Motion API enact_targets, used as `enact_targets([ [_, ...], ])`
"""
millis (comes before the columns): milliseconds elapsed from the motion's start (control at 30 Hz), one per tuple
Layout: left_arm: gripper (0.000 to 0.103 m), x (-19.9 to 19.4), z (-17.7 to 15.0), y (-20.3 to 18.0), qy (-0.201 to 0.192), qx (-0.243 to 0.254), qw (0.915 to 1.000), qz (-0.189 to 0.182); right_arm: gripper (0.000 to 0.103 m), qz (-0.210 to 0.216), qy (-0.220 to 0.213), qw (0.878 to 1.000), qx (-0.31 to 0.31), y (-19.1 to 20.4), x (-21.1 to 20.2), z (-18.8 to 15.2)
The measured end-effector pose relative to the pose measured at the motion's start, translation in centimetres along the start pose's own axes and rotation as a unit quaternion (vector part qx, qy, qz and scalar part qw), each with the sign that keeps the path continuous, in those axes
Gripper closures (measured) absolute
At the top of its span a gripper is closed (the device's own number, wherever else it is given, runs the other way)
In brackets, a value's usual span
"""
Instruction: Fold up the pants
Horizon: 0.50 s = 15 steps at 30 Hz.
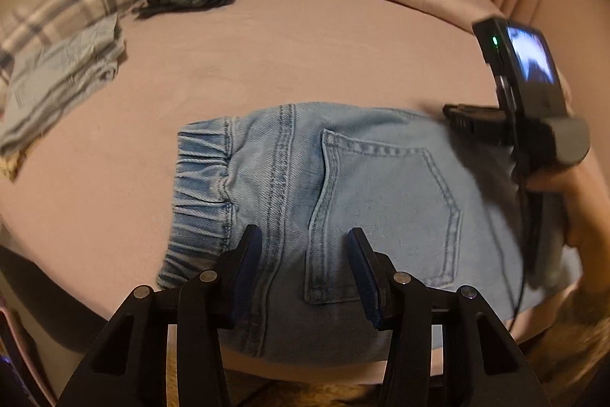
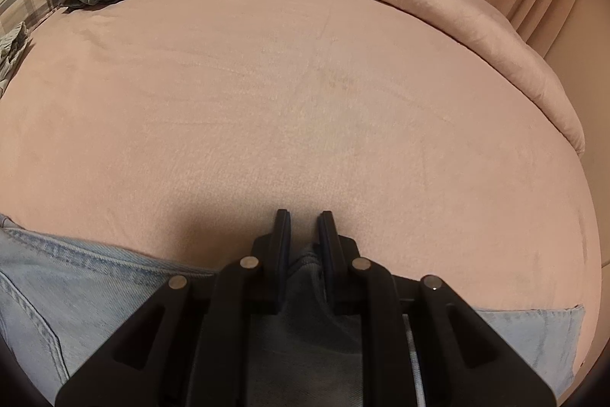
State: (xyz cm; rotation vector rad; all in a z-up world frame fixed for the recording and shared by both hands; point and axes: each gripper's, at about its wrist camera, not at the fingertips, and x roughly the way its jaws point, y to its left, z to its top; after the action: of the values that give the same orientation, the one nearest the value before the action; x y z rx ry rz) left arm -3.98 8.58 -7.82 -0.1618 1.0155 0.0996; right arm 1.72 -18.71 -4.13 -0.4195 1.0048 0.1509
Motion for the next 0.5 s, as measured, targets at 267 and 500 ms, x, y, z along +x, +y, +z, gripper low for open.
enact_targets([
  [267, 0.053, 0.5, 0.0, 0.5, 0.000, -0.009, 1.0000, -0.004, 0.087, 0.004, -0.004, 1.000, -0.001, -0.2, 0.2, 0.2],
  [500, 0.053, -1.2, 0.5, -0.2, 0.003, 0.006, 1.0000, -0.005, 0.079, 0.038, 0.009, 0.999, 0.038, -2.2, -0.5, 1.1],
])
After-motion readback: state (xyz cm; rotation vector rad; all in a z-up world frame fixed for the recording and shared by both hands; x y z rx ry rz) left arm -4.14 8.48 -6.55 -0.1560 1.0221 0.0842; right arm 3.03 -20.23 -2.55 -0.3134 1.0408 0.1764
